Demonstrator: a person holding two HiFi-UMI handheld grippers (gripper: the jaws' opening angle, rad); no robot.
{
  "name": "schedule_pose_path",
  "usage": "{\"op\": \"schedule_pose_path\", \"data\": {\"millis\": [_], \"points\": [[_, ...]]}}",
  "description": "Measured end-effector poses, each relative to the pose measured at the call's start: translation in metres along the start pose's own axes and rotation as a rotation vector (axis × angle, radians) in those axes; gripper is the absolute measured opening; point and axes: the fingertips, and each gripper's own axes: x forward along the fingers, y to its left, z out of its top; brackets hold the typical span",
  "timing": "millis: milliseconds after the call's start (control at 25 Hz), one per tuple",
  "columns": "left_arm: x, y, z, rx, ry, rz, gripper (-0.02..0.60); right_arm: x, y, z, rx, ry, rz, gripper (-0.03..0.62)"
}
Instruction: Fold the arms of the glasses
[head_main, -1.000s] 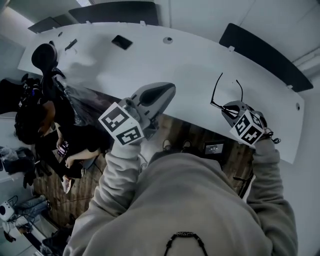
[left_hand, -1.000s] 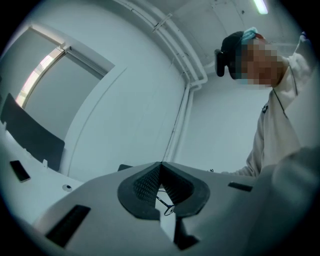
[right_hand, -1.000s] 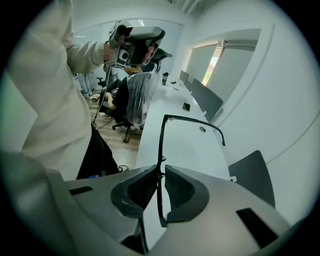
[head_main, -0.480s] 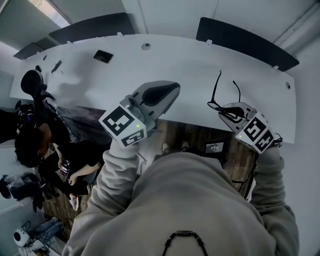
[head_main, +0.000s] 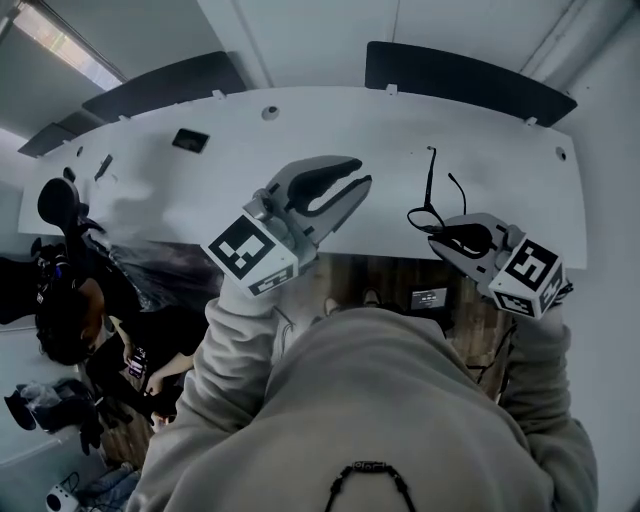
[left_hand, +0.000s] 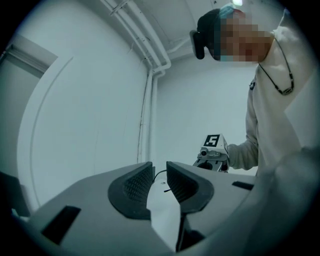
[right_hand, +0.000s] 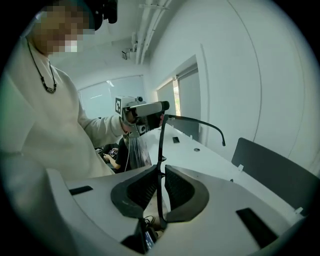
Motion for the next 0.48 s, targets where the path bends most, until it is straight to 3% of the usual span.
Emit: {"op": "schedule_pose_path", "data": {"millis": [120,320,480], "points": [[0.012,-0.005,0.002,0.041,0.019,-0.017,0.112,-0.011,0.005,0.006,0.054,-0.046,0.026,0.06],[0.034,-0.007,0.004,0.217,0.109,-0.01,0.236,-0.033,0.017,0.032,0.145,-0.161,0.088,0.06],[0.052,-0.011,0.008,0.353,0.143,-0.025,0.245,-0.044,0.026,0.048,0.153,-0.218,0.1,0.06]]}}
